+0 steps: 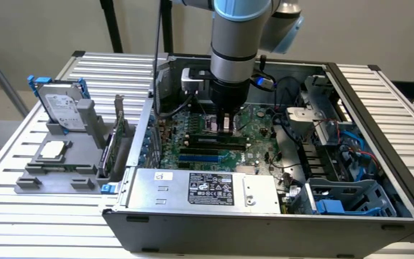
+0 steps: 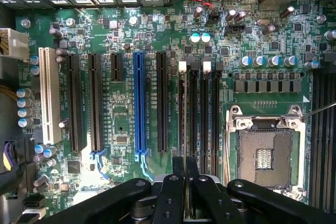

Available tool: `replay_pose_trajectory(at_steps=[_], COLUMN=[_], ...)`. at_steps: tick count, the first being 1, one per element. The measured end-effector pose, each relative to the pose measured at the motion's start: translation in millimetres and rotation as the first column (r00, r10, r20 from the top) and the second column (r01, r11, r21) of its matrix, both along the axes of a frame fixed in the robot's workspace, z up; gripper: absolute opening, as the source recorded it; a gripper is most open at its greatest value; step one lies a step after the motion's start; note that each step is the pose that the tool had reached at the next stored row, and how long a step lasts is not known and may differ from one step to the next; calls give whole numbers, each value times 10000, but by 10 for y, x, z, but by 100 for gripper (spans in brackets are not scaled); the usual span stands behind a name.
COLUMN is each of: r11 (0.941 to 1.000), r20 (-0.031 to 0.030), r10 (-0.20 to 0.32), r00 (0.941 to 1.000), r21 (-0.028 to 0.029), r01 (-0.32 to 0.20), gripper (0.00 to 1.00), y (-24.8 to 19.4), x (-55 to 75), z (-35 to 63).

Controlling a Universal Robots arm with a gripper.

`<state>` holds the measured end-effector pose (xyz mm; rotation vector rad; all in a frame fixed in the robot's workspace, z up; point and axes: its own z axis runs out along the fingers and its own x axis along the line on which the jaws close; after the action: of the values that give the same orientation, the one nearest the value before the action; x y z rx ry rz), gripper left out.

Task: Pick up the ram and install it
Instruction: 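Insert the ram into the slot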

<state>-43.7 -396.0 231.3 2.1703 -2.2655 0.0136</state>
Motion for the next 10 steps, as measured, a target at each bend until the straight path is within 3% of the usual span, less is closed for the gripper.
replay_pose_trajectory(at_steps=[10], r11=[10000], r20=[-2], r10=[0], r00=[10000], r21=[-73], r01=[0], gripper=[13], y=[0], x=[0], z=[-2])
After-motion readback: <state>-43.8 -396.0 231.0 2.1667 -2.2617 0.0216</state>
